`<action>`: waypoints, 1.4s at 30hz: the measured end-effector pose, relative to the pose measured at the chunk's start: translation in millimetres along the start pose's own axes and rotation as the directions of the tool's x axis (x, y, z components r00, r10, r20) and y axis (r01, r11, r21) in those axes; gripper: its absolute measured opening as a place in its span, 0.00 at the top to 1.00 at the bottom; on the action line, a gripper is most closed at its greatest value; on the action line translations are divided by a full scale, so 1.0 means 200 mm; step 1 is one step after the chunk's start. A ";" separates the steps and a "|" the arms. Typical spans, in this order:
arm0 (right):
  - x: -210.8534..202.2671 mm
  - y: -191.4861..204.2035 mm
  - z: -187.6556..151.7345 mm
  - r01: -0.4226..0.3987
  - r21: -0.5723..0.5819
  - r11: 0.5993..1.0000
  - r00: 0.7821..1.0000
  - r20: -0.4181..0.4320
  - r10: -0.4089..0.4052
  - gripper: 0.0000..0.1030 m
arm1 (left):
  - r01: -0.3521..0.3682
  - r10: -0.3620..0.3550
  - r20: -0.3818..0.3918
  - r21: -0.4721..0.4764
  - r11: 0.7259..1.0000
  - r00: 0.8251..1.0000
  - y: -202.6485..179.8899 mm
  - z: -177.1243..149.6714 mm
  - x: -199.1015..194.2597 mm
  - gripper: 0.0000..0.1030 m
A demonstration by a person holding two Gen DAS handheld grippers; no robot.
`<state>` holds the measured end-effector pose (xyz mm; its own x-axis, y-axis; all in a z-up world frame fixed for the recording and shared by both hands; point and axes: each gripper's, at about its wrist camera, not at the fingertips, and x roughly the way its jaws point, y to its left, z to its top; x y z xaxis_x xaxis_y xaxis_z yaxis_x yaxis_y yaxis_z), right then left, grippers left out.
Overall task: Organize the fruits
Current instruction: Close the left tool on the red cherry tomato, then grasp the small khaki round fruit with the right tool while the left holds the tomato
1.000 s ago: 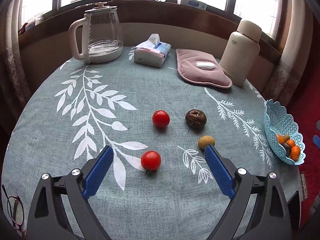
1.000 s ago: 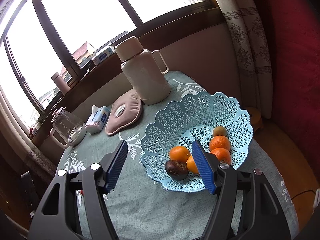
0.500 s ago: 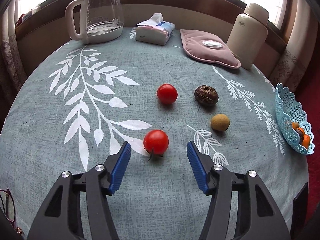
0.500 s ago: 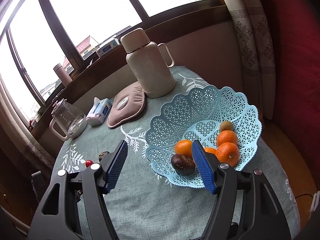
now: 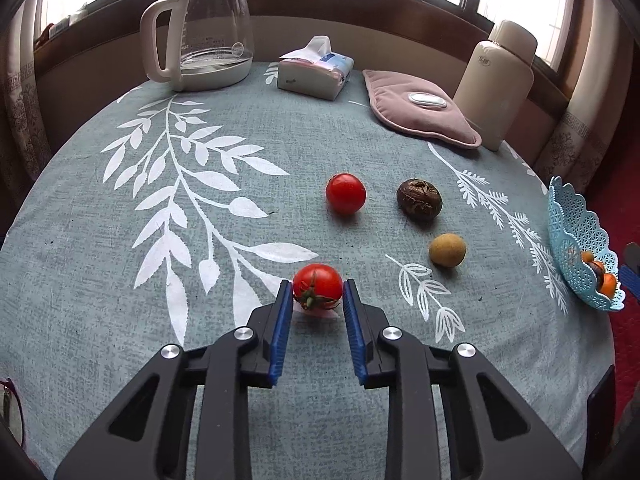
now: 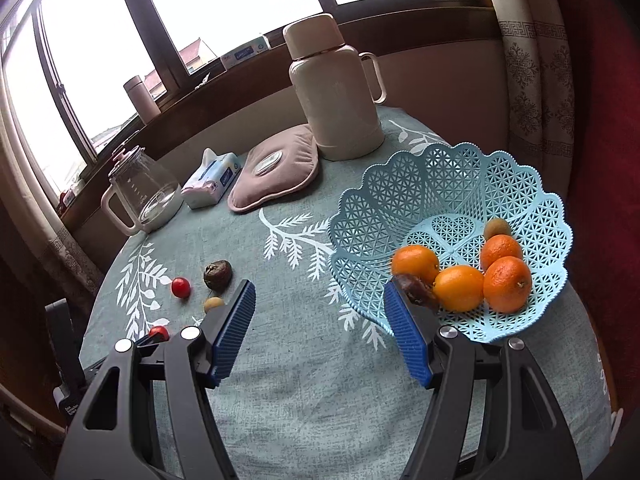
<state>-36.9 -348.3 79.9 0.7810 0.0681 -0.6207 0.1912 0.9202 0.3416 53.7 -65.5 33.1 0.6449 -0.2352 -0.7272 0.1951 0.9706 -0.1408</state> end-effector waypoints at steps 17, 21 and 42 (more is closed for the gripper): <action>0.35 0.37 -0.18 -0.061 -0.136 0.989 0.990 -0.131 0.043 0.34 | 0.054 -0.052 0.061 -0.039 0.998 0.997 0.18 0.01 -0.19 0.76; 0.53 0.50 -0.19 -0.093 -0.189 0.978 0.977 -0.206 0.054 0.42 | 0.061 -0.058 0.070 -0.038 0.997 0.996 0.20 0.02 -0.21 0.76; 0.65 0.61 -0.15 -0.067 -0.258 0.964 0.978 -0.208 0.012 0.72 | 0.089 -0.087 0.042 -0.043 0.995 0.995 0.19 0.01 -0.18 0.75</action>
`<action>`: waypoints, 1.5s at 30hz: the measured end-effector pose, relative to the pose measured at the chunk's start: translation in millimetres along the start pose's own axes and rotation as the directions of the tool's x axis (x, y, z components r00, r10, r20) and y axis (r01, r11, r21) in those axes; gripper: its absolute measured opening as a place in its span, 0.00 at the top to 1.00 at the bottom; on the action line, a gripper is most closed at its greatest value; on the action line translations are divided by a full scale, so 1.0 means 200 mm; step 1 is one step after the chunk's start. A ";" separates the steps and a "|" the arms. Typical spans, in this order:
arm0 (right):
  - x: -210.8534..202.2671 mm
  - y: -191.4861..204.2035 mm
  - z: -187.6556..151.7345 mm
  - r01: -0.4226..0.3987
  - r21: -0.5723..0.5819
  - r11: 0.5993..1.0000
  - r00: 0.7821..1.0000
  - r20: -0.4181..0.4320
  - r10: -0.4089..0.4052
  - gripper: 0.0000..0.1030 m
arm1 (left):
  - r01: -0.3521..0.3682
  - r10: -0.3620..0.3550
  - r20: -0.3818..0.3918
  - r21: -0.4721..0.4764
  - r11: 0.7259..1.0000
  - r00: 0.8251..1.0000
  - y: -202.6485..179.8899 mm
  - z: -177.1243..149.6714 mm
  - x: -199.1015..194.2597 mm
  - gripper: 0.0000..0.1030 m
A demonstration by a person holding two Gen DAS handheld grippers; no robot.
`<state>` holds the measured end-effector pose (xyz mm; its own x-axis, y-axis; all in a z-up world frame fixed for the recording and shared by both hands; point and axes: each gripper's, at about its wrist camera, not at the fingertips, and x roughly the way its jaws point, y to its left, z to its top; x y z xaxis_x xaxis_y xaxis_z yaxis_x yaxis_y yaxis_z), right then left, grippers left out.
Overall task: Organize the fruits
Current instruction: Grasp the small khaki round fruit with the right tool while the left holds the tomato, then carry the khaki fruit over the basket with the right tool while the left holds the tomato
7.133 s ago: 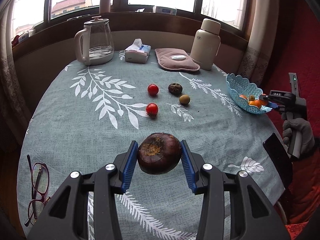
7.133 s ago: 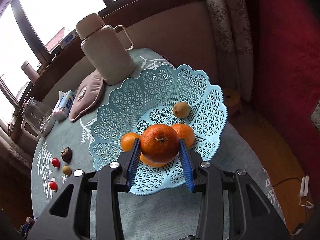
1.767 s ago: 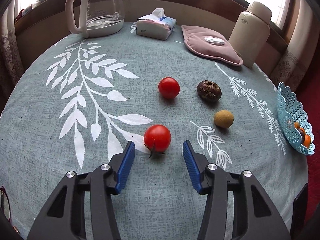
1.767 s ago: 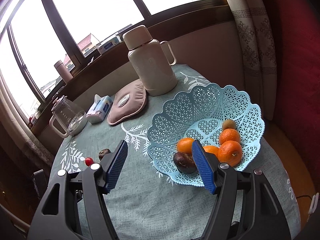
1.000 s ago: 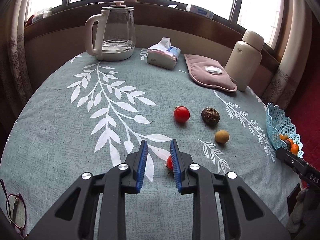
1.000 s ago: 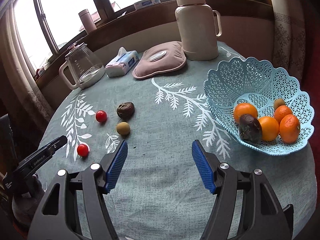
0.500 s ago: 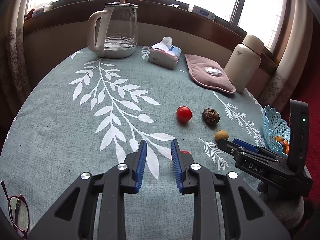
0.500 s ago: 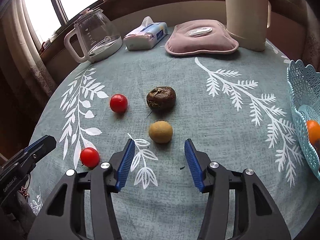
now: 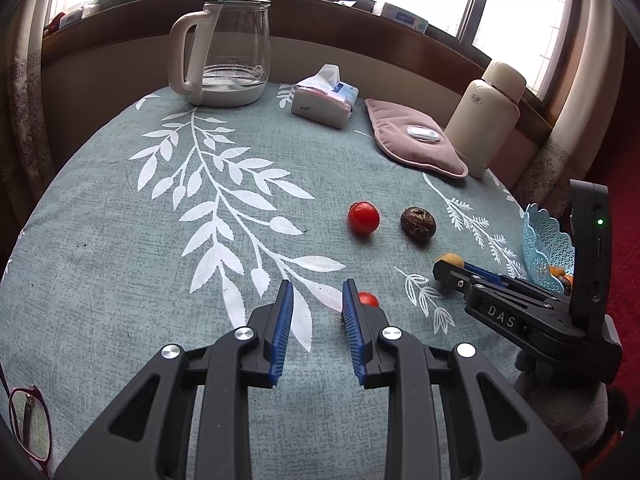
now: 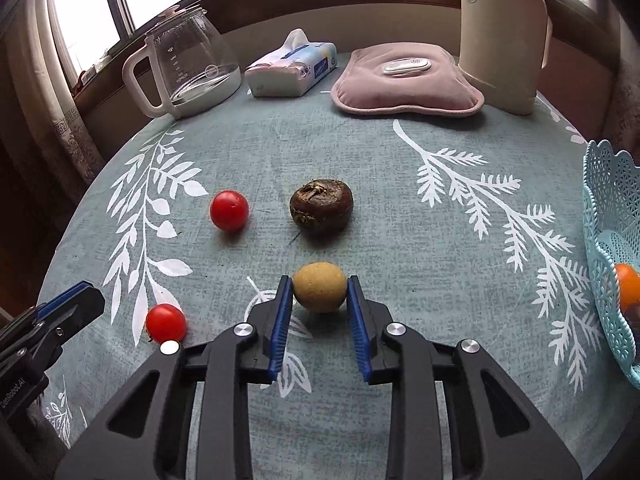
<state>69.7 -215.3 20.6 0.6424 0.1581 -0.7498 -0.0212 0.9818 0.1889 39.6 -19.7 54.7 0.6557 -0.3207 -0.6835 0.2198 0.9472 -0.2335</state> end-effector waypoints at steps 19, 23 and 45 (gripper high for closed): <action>-0.38 -0.11 0.04 -0.066 0.057 0.996 0.989 0.140 0.058 0.72 | 0.051 -0.047 -0.065 0.066 0.997 0.997 -0.16 -0.07 0.14 0.57; -0.43 -0.12 0.02 -0.076 0.060 0.995 0.986 0.156 0.066 0.72 | 0.042 -0.035 -0.087 0.084 0.996 0.996 -0.18 -0.06 0.20 0.70; -0.90 -0.80 0.00 0.043 0.299 0.953 0.932 0.331 -0.146 0.72 | 0.077 -0.076 -0.011 0.101 0.992 0.997 -0.27 -0.02 0.03 0.73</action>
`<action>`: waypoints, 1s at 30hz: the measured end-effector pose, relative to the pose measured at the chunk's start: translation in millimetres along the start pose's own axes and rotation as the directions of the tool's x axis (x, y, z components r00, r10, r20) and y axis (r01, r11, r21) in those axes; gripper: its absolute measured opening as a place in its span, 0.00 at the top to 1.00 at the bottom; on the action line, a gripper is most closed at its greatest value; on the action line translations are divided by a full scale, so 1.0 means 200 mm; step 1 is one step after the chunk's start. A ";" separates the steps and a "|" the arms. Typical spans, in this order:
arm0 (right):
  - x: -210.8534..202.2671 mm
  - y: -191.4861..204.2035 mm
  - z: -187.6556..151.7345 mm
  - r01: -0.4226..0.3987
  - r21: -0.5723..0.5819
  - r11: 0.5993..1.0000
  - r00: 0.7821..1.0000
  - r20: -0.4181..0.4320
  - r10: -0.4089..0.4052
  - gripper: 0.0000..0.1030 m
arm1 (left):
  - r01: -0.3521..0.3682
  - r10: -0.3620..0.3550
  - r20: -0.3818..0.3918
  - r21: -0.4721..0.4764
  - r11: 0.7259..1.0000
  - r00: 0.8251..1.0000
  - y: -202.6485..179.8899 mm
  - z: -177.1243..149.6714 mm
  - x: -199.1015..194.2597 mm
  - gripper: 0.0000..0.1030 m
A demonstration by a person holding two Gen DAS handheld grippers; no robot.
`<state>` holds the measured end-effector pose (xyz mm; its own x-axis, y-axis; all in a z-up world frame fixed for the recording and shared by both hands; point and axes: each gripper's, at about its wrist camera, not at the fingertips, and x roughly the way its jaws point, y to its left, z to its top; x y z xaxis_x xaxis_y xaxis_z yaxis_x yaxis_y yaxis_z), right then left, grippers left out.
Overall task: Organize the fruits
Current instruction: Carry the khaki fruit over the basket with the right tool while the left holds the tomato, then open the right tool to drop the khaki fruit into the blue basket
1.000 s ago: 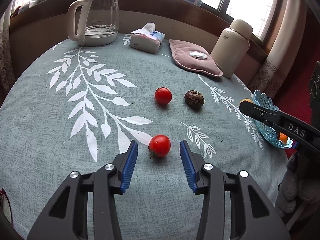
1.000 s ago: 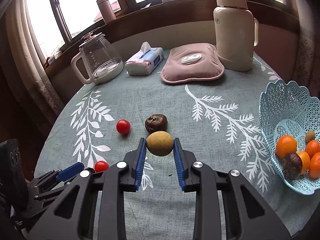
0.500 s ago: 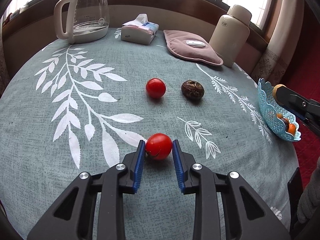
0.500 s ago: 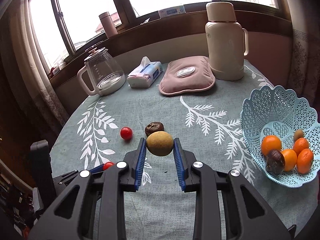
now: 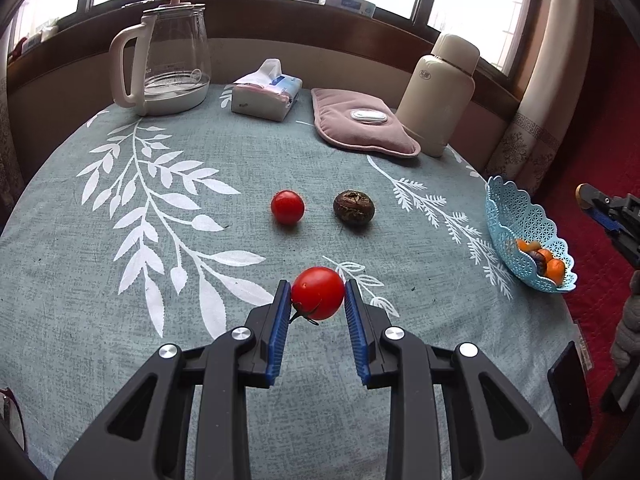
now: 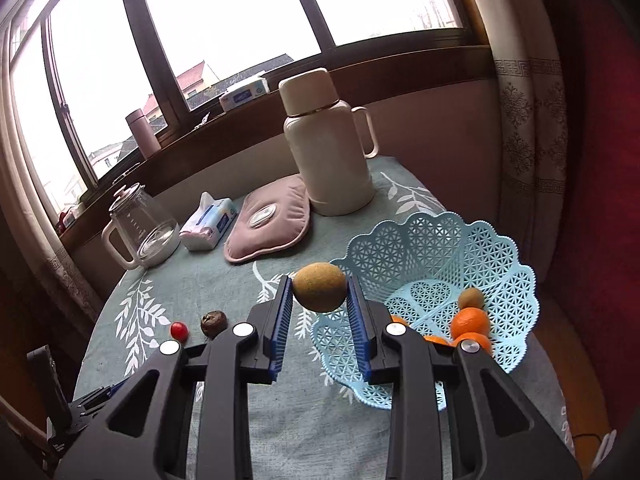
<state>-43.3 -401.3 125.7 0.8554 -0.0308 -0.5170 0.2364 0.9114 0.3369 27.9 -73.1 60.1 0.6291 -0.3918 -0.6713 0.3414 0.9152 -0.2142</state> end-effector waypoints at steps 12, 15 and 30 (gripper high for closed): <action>0.01 -0.34 -0.01 0.089 0.102 0.991 0.996 -0.018 -0.088 0.72 | 0.029 -0.030 0.024 0.054 0.998 0.999 -0.14 0.02 -0.07 0.73; 0.05 -0.40 -0.04 0.111 0.125 0.986 0.993 -0.045 -0.106 0.72 | 0.032 -0.034 0.021 0.061 0.998 0.999 -0.17 0.02 -0.08 0.73; 0.08 -0.54 -0.07 0.216 0.187 0.958 0.975 -0.088 -0.202 0.71 | 0.058 -0.058 -0.008 0.079 0.995 0.998 -0.24 0.01 -0.04 0.73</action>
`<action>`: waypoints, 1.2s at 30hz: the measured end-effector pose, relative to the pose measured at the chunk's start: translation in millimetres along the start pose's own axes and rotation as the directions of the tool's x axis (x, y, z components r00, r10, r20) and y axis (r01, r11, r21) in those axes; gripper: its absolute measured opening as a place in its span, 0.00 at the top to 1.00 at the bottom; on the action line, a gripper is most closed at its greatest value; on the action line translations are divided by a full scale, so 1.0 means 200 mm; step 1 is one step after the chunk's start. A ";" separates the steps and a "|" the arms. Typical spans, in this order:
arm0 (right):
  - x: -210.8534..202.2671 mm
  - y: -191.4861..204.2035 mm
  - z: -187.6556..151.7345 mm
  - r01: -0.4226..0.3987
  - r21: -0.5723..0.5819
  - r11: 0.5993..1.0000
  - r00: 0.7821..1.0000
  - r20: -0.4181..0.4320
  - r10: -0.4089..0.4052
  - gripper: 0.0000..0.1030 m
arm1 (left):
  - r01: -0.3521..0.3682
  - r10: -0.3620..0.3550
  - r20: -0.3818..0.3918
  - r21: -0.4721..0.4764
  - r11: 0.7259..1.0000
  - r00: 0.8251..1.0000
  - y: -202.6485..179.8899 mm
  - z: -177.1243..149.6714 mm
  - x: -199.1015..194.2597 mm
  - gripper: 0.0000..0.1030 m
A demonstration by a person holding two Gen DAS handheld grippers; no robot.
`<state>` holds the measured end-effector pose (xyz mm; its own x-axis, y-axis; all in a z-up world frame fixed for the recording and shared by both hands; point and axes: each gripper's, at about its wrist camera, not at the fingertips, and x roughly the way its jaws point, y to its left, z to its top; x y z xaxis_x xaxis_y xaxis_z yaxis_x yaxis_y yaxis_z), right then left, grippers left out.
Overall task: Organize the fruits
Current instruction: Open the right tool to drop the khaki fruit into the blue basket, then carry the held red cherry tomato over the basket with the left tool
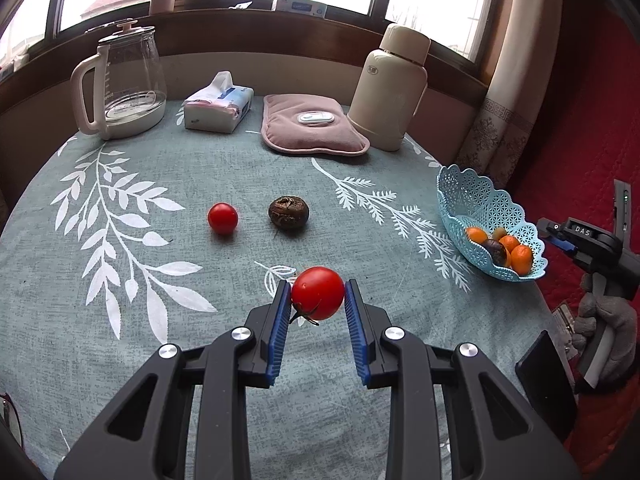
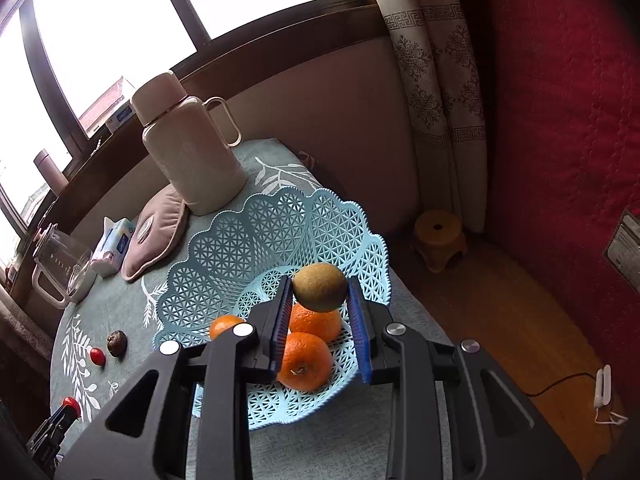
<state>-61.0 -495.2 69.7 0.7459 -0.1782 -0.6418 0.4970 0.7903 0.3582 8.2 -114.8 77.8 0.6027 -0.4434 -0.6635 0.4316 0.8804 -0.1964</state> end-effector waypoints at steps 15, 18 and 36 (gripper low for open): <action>-0.18 -0.06 0.07 -0.052 0.076 0.996 0.995 0.089 0.045 0.57 | 0.055 -0.054 -0.007 0.075 0.996 0.999 -0.23 0.09 0.05 0.73; -0.22 -0.07 0.09 -0.071 0.090 0.993 0.993 0.105 0.061 0.57 | 0.074 -0.074 -0.008 0.101 0.992 0.997 -0.32 0.14 0.09 0.73; -0.23 -0.21 0.16 -0.116 0.184 0.976 0.989 0.110 0.097 0.57 | 0.194 -0.184 -0.073 0.162 0.967 0.980 -0.74 0.33 0.44 0.73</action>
<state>-101.7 -537.9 105.3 0.8348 -0.1640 -0.5255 0.4800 0.6843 0.5489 41.7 -295.3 96.0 0.4619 -0.5847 -0.6670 0.6434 0.7384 -0.2018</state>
